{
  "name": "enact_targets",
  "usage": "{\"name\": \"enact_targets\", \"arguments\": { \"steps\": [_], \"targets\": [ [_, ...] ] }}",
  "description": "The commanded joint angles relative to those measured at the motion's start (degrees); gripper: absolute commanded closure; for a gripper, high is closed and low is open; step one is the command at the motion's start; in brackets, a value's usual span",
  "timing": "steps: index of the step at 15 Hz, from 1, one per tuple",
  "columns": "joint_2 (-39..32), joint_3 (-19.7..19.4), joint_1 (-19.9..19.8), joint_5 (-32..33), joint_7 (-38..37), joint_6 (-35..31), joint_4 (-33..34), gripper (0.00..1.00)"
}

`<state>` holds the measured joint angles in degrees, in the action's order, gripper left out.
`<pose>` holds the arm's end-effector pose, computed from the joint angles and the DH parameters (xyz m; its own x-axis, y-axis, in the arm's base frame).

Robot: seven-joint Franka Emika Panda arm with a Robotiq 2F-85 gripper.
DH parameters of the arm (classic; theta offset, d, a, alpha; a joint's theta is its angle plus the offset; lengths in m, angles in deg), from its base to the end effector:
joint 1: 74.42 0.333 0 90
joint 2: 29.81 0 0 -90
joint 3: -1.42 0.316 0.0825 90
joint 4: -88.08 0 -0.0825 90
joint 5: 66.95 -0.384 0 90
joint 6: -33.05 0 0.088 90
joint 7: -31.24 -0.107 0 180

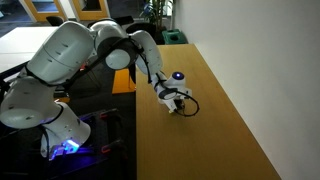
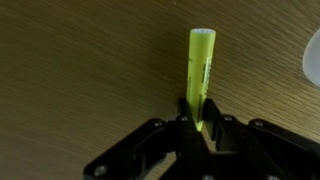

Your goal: Pick up the pen from the table and put it in the cup.

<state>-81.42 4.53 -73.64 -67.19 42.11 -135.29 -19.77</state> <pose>0.6133 0.0412 0.0425 0.9614 0.2236 0.1603 0.2288 -0.9734 -0.0140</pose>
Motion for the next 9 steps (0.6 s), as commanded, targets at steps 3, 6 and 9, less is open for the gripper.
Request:
{"name": "enact_targets", "arguments": {
  "steps": [3, 6, 9],
  "targets": [
    [6.87, -0.5, -1.93, 0.41, -2.53, -0.7, -5.23, 0.95],
    [12.3, 0.11, -3.59, -0.6, -3.94, 0.61, -9.6, 0.95],
    [18.67, -1.08, -3.06, -0.71, -6.44, 1.3, -15.2, 0.95]
  ]
}}
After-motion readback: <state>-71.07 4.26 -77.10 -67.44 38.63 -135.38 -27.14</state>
